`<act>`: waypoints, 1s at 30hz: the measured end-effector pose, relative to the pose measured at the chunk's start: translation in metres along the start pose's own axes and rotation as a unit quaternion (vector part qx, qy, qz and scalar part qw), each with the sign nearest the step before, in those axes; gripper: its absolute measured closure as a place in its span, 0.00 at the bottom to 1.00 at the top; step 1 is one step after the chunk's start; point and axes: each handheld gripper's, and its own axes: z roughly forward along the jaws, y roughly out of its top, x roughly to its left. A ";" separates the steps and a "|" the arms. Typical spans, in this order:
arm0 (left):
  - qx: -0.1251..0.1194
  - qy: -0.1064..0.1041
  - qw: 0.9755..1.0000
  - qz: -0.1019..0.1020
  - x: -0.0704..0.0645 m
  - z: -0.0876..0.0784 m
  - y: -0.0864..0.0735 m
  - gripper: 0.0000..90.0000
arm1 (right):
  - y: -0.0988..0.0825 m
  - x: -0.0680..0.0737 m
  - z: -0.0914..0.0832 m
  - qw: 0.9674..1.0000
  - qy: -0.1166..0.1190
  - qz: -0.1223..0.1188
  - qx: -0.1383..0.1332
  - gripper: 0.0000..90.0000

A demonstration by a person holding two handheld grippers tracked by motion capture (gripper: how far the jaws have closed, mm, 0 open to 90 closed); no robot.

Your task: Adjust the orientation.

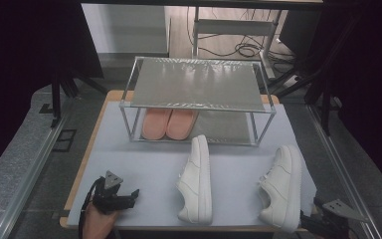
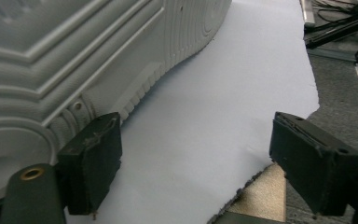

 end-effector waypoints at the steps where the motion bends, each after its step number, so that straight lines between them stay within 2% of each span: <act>1: -0.001 0.000 1.000 0.000 0.000 0.000 0.000 0.13 | 0.001 -0.001 -0.002 1.000 0.003 0.001 0.001 0.18; 13: -0.003 0.000 1.000 -0.002 0.000 0.000 -0.001 0.13 | 0.013 -0.011 -0.021 1.000 0.014 -0.010 0.006 0.15; 20: -0.003 0.001 1.000 -0.002 0.000 0.000 -0.001 0.13 | 0.022 -0.015 -0.033 1.000 0.022 -0.005 -0.001 0.16; 30: -0.003 0.001 1.000 -0.003 0.000 0.000 -0.001 0.13 | 0.049 -0.015 -0.050 0.999 0.033 -0.016 -0.014 0.17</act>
